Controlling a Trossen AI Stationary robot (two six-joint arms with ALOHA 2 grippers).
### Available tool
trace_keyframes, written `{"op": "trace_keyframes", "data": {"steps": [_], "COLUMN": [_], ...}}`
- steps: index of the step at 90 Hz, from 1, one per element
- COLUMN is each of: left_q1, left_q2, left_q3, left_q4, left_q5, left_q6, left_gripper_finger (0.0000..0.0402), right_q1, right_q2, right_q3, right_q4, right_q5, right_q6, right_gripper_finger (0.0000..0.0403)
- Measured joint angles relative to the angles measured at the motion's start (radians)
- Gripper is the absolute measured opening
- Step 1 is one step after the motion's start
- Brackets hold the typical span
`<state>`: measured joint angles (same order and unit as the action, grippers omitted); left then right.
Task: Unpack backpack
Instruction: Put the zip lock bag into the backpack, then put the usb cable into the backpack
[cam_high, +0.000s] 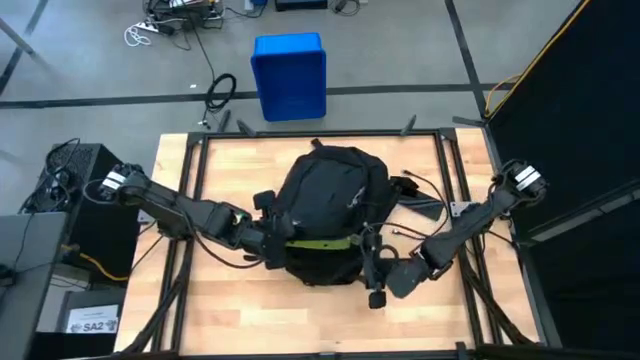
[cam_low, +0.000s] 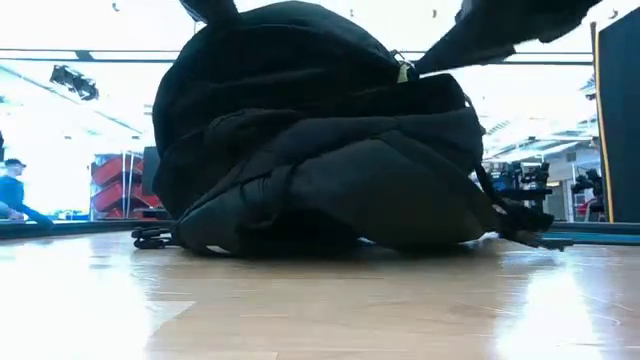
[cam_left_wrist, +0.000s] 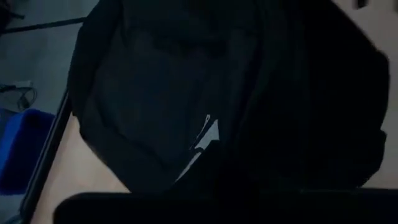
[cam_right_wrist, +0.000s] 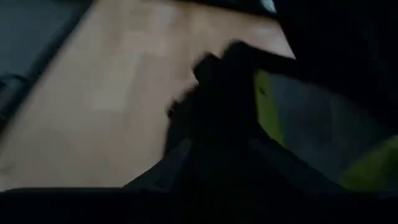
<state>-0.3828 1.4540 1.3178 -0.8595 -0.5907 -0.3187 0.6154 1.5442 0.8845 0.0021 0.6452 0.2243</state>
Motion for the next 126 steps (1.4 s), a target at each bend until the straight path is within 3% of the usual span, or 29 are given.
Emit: {"op": "trace_keyframes", "data": {"steps": [17, 40, 68, 79, 93, 108, 126], "left_q1": [-0.019, -0.061, -0.148, -0.176, -0.190, -0.192, -0.180], "left_q2": [0.000, 0.000, 0.002, 0.002, 0.002, 0.005, 0.011], "left_q3": [0.000, -0.001, -0.001, -0.002, -0.002, -0.001, 0.000], "left_q4": [0.009, 0.112, 0.312, 0.343, 0.353, 0.340, 0.352], "left_q5": [0.000, -0.002, -0.010, -0.012, -0.014, -0.038, -0.052], "left_q6": [-0.003, 0.007, 0.068, 0.044, 0.010, -0.029, -0.026], "left_gripper_finger": [0.0000, 0.0000, 0.0000, 0.0000, 0.0000, 0.0000, 0.0000], "right_q1": [-0.004, 0.010, -0.153, -0.227, -0.297, -0.272, -0.152], "right_q2": [-0.069, -0.134, -0.051, -0.007, 0.018, -0.081, -0.145], "right_q3": [0.000, 0.000, 0.003, 0.004, 0.007, 0.074, 0.079], "right_q4": [-0.087, -0.249, -0.387, -0.308, -0.215, -0.439, -0.401], "right_q5": [0.050, 0.258, 0.216, 0.178, 0.049, 0.075, 0.085], "right_q6": [0.113, 0.264, 0.338, 0.226, 0.026, 0.113, 0.057], "right_gripper_finger": [0.0088, 0.0060, 0.0044, 0.0042, 0.0039, 0.0029, 0.0023]}}
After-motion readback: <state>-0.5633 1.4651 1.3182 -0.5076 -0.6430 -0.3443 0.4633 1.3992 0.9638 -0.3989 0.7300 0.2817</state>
